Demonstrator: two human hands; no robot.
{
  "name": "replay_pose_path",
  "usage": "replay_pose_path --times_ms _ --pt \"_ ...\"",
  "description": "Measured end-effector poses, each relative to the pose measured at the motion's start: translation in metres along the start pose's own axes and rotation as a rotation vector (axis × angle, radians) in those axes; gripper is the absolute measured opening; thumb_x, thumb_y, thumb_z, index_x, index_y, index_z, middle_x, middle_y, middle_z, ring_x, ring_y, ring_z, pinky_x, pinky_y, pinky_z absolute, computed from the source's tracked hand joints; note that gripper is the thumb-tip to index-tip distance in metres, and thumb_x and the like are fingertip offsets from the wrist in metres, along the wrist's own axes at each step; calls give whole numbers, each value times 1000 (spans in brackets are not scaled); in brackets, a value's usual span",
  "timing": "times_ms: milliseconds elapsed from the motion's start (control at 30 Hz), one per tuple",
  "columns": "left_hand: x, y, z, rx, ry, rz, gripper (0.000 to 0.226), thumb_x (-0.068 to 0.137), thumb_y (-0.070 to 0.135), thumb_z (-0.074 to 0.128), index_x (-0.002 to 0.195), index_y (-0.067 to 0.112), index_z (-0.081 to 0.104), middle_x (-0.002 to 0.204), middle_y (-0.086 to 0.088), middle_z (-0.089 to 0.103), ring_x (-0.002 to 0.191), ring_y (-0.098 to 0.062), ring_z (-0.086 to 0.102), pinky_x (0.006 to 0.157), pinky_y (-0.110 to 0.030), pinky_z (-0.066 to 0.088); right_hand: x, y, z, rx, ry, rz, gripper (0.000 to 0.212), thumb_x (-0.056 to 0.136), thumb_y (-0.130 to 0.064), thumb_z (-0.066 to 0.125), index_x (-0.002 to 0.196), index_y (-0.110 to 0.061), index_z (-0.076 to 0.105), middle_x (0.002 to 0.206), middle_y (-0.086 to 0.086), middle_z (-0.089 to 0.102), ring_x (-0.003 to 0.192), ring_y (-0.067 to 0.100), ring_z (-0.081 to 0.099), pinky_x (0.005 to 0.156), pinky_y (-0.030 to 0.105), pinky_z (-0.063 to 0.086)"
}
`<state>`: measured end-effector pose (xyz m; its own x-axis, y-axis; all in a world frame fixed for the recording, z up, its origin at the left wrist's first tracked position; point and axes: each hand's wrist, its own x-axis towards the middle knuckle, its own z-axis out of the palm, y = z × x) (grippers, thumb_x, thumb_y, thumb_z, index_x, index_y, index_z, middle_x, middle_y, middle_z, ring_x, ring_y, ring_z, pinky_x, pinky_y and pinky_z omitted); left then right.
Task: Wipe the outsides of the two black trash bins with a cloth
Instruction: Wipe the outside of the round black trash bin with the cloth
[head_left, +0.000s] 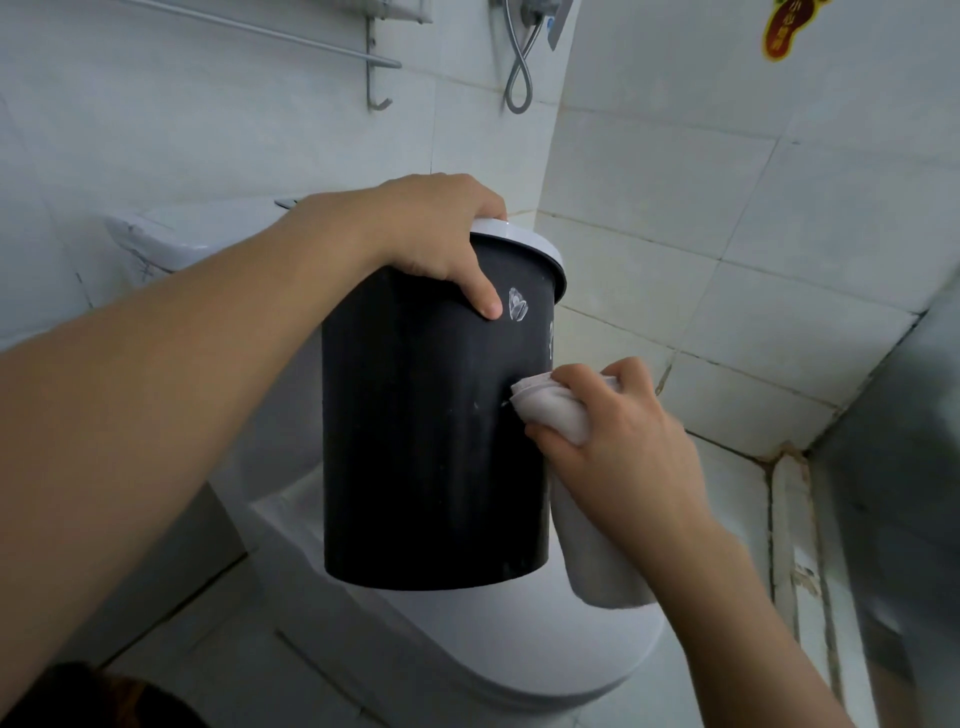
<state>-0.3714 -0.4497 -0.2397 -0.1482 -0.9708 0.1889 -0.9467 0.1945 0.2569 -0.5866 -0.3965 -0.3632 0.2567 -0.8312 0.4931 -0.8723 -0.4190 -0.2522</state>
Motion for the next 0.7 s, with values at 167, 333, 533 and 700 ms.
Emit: replay_pose_path --times_ms 167,333,533,700 --pt "0 2 0 -12 -6 -1 51 55 51 88 90 32 56 91 13 62 85 -13 59 70 -32 46 -1 -4 -4 8 -17 -39 29 84 -53 61 110 -42 53 107 -9 38 83 19 54 58 30 36" --pt "0 3 0 -12 -14 12 49 56 48 89 85 30 54 88 12 61 81 -10 58 63 -30 41 -9 -15 -4 42 -1 -157 29 82 -50 64 109 -42 55 107 -9 40 78 14 49 56 29 41" --pt "0 2 -1 -15 -16 19 49 56 48 89 87 31 54 90 13 60 82 -9 57 65 -30 42 8 8 1 36 16 9 33 83 -52 63 113 -41 54 109 -5 41 90 23 58 62 31 39" --pt "1 3 0 -2 -9 26 51 57 50 88 91 30 55 90 14 60 82 -9 57 67 -31 43 14 14 -12 125 7 17 35 80 -52 65 112 -43 55 106 -7 43 89 18 55 67 31 38"
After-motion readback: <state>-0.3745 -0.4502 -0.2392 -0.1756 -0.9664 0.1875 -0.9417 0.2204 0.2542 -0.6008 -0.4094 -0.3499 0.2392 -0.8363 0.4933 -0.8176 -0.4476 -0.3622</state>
